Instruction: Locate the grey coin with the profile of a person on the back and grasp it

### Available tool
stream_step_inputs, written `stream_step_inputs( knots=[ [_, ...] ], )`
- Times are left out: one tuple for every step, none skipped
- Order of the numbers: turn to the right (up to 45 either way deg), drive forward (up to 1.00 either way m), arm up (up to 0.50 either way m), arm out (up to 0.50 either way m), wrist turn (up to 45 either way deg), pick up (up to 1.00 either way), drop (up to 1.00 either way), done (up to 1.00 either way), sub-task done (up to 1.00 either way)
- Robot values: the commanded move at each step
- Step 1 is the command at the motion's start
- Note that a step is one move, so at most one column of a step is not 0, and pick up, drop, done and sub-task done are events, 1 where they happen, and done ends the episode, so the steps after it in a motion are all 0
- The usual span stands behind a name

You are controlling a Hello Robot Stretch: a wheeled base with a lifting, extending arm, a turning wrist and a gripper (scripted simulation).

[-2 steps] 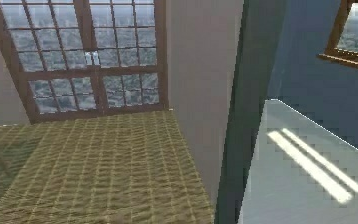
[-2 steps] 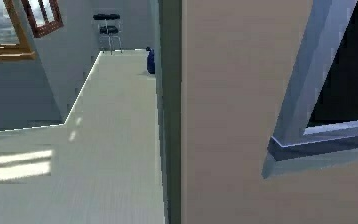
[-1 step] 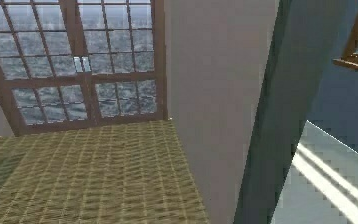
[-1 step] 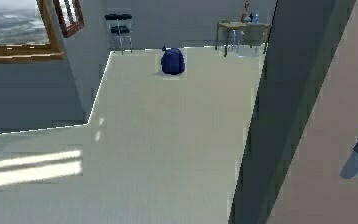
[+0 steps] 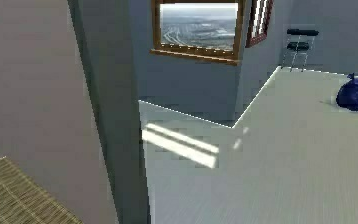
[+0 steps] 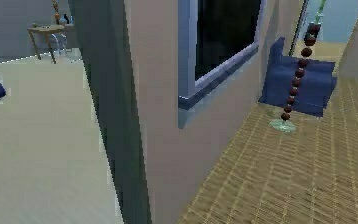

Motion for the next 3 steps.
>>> stream_step_inputs(
  knots=[
    [27.0, 0.0, 0.0, 0.0, 0.0, 0.0, 0.0, 0.0, 0.0],
    [3.0, 0.0, 0.0, 0.0, 0.0, 0.0, 0.0, 0.0, 0.0],
    [0.0, 0.7, 0.0, 0.0, 0.0, 0.0, 0.0, 0.0, 0.0]
  ],
)
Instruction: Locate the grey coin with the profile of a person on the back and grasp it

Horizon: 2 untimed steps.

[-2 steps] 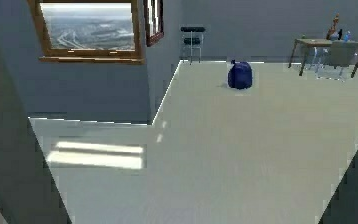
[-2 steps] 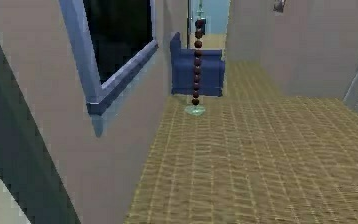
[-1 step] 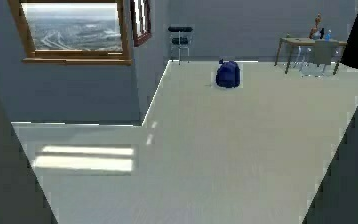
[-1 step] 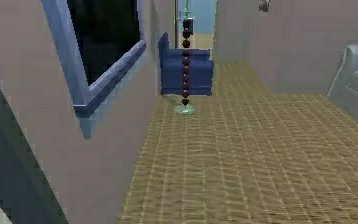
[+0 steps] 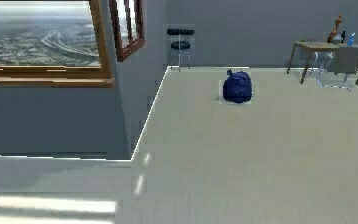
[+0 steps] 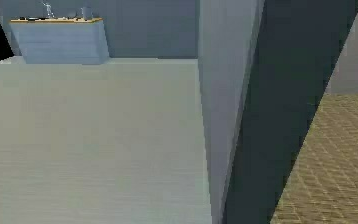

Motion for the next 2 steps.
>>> stream_step_inputs(
  knots=[
    [45.0, 0.0, 0.0, 0.0, 0.0, 0.0, 0.0, 0.0, 0.0],
    [15.0, 0.0, 0.0, 0.0, 0.0, 0.0, 0.0, 0.0, 0.0]
  ],
)
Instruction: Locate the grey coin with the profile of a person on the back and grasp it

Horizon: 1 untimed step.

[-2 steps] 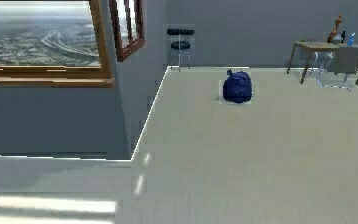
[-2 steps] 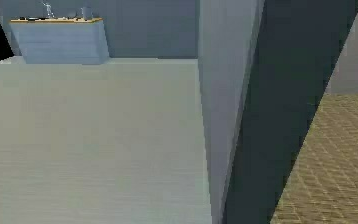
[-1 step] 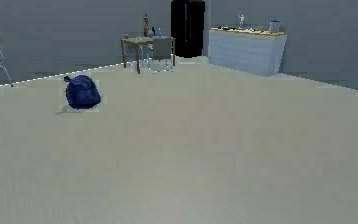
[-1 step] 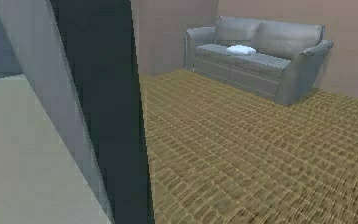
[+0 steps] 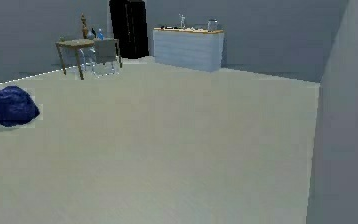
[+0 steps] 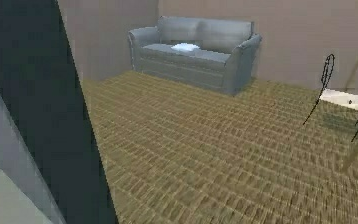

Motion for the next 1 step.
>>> stream_step_inputs(
  knots=[
    [0.0, 0.3, 0.0, 0.0, 0.0, 0.0, 0.0, 0.0, 0.0]
  ],
)
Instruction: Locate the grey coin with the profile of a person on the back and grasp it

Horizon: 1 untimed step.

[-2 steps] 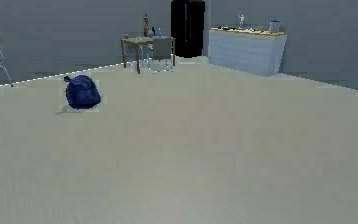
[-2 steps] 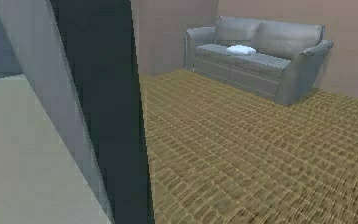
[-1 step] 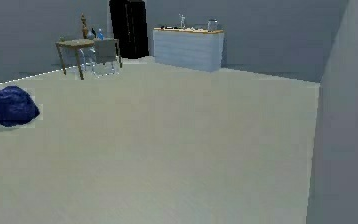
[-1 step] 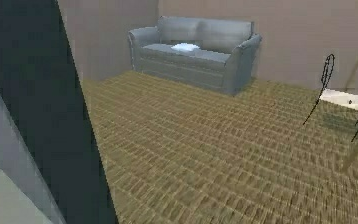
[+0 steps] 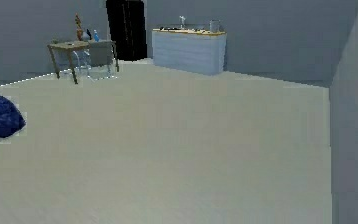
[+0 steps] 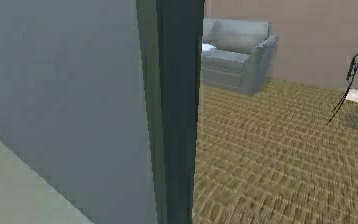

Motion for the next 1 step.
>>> stream_step_inputs(
  knots=[
    [6.0, 0.0, 0.0, 0.0, 0.0, 0.0, 0.0, 0.0, 0.0]
  ],
)
